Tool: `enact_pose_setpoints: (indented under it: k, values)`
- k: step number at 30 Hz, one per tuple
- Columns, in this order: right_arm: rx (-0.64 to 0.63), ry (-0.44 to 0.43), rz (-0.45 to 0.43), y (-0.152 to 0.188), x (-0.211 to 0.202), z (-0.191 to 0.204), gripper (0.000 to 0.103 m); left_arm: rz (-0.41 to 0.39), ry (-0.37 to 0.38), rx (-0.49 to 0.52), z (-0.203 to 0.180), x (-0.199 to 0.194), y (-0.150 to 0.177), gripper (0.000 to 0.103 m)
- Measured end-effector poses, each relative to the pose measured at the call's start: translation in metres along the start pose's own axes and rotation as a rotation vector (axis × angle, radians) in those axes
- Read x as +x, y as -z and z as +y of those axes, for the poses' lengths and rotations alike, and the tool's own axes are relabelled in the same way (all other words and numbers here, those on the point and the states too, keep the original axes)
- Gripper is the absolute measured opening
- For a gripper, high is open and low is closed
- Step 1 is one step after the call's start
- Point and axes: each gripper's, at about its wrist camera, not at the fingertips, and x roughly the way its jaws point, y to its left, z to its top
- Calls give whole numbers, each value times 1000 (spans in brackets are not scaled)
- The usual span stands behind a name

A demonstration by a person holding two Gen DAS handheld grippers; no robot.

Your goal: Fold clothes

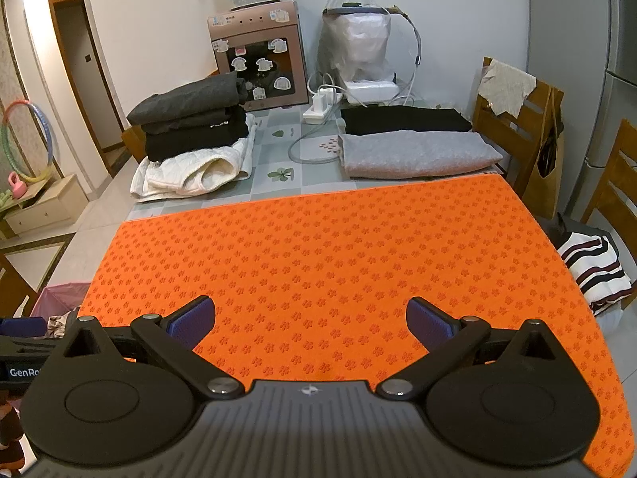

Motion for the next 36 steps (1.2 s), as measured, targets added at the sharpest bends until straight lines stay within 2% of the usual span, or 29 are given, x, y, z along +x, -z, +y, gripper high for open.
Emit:
enact_pose_setpoints:
  k: [1, 3, 6, 36]
  values:
    - [-1, 0, 0, 0, 0, 0, 103, 2, -6, 3, -3, -1, 0, 103]
    - [-3, 0, -1, 0, 0, 0, 103, -4, 32, -23, 7, -2, 2, 103]
    - [-7, -1, -2, -1, 1, -1, 103, -4, 14, -4, 3, -2, 6, 103]
    - [-5, -6, 6, -1, -1, 2, 103, 4, 19, -10, 1, -1, 6, 103]
